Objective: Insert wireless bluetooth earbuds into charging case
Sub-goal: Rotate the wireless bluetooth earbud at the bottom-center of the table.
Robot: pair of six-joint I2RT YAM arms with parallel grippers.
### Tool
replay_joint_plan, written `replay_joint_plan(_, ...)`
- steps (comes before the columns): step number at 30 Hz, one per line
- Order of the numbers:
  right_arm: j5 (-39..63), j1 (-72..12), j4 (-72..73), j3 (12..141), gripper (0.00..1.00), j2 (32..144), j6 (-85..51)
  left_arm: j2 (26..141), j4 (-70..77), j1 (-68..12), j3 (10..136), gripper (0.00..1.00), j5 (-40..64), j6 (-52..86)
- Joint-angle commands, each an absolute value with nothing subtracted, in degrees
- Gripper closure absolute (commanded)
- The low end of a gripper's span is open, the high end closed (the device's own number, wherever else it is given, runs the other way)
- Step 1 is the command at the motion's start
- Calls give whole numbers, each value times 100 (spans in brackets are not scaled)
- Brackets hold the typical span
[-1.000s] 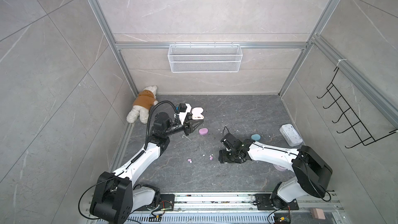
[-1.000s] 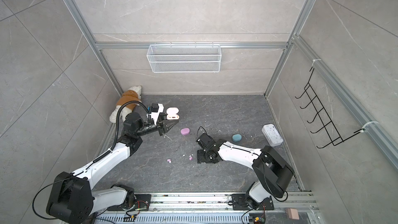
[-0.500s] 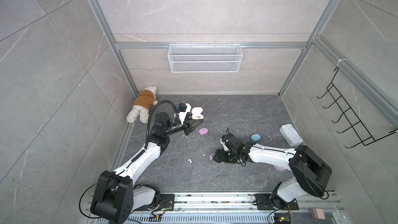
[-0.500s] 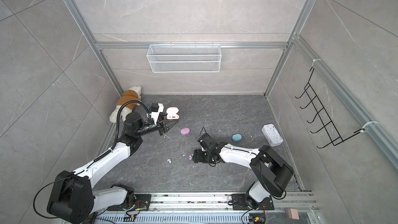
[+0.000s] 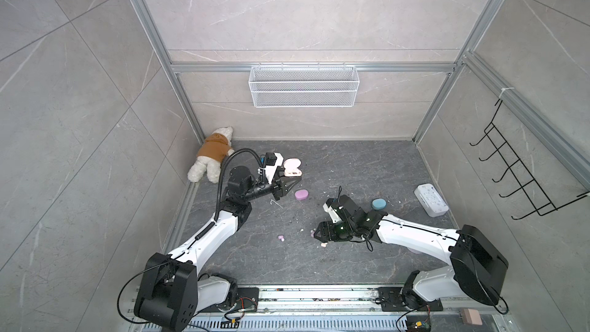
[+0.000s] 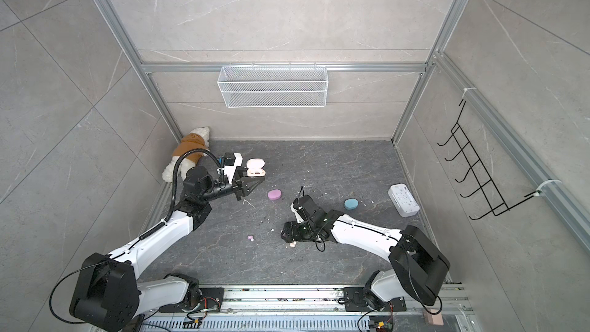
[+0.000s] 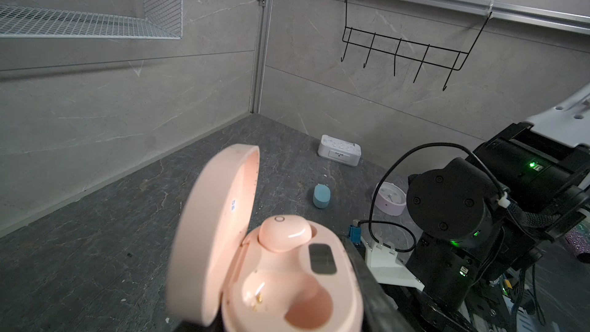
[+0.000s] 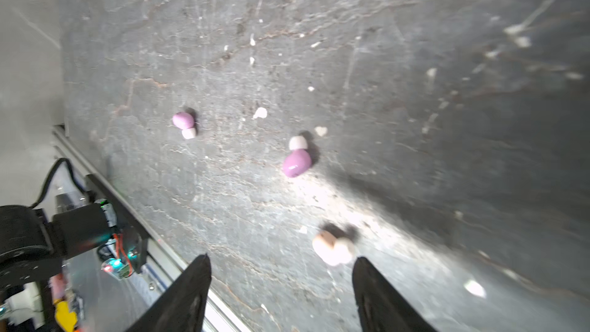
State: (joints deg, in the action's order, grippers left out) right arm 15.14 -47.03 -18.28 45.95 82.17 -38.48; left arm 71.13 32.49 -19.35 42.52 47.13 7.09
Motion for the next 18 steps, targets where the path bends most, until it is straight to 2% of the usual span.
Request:
replay_joint_plan(1,1151,-4724,-2571,4761,29,8301,-3684,7121,3626,-1938,4300,77,4895,816)
replay_joint_plan(6,966,-4852,-2652,4861,35,8453,-3653,7096,3605,-1938,4296,77,4903,812)
replay_joint_plan(9,898,-4935,-2750,5013,35,8615,-3446,7111,3612,-1942,4298,77,4904,825)
replay_joint_plan(18,1464,-4843,-1847,4965,31,9185,-3274,7086,3601,-1942,4289,77,4909,826)
